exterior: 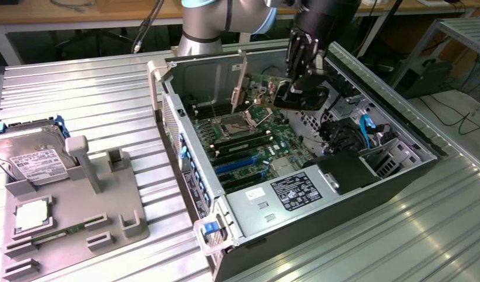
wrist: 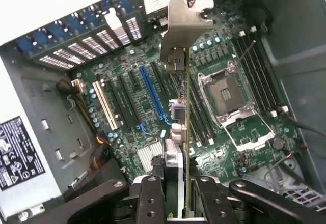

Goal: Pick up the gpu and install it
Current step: 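Insert the gpu into the slot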

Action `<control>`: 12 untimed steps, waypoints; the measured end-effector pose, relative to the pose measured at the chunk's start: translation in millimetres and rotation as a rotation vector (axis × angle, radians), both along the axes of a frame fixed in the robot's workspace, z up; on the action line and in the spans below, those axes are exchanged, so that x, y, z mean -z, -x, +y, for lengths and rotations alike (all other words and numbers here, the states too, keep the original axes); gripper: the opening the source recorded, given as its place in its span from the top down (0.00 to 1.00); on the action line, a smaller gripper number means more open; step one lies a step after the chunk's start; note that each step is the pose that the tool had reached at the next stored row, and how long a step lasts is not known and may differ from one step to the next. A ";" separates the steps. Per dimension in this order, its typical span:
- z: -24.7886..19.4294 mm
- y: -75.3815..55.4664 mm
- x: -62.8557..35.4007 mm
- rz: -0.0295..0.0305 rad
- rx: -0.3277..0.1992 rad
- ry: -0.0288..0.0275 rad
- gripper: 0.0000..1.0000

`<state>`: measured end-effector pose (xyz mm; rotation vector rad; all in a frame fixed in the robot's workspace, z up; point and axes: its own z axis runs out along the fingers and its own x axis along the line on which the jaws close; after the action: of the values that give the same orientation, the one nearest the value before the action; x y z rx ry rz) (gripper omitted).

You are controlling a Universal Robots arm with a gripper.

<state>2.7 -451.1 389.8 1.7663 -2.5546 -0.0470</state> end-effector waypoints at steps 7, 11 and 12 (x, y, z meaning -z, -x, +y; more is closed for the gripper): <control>0.0 0.1 0.1 -0.0052 -0.117 -0.0190 0.72; 0.1 -0.1 0.9 -0.0146 -0.159 -0.0299 0.72; 0.0 -0.1 1.5 -0.0146 -0.177 -0.0299 0.72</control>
<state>2.8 -451.1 388.3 2.0030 -2.4077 -0.0677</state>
